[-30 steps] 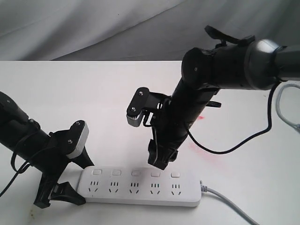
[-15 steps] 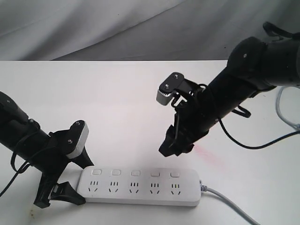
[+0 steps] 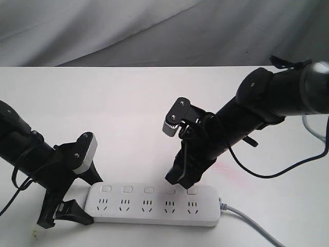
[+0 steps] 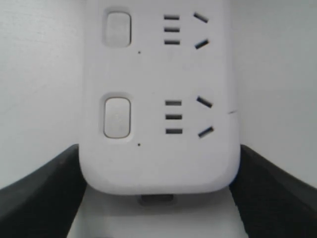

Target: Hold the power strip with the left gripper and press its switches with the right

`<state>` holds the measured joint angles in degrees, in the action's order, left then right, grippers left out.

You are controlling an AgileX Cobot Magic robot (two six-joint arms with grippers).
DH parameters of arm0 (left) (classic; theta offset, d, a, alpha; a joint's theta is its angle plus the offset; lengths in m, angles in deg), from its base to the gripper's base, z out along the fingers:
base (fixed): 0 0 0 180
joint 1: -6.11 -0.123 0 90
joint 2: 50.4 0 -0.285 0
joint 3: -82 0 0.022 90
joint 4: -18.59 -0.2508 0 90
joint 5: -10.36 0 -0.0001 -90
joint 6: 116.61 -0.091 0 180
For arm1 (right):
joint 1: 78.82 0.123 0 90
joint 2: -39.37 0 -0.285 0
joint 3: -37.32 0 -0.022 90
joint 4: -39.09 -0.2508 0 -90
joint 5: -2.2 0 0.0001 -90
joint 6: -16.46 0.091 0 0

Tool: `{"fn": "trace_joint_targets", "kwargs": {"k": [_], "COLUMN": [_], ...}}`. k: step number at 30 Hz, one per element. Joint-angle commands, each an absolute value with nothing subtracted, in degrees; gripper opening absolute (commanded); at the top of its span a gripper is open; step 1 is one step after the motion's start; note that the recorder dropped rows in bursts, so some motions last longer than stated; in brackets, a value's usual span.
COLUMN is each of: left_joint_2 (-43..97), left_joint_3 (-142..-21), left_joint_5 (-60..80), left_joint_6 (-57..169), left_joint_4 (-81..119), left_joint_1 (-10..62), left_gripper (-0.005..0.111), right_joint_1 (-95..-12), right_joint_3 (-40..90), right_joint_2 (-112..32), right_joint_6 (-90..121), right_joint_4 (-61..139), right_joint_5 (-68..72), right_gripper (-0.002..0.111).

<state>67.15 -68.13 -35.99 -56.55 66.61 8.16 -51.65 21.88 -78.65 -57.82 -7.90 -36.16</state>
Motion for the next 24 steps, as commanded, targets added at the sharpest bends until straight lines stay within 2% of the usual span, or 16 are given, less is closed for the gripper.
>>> {"fn": "trace_joint_targets", "kwargs": {"k": [1,24], "left_joint_2": [67.4,67.4], "left_joint_3": [-67.7,-67.7], "left_joint_5": [-33.3,-33.3], "left_joint_6": [-55.5,-55.5], "left_joint_4": [64.5,64.5], "left_joint_1": [8.4,8.4], "left_gripper": [0.063,0.063], "right_joint_1": [-51.4,-51.3], "right_joint_3": [21.8,21.5], "right_joint_2": [-78.8,-75.5], "right_joint_6": [-60.9,-61.9], "right_joint_4": [-11.1,-10.9], "right_joint_5": [-36.0,-36.4], "right_gripper": [0.055,0.055]}}
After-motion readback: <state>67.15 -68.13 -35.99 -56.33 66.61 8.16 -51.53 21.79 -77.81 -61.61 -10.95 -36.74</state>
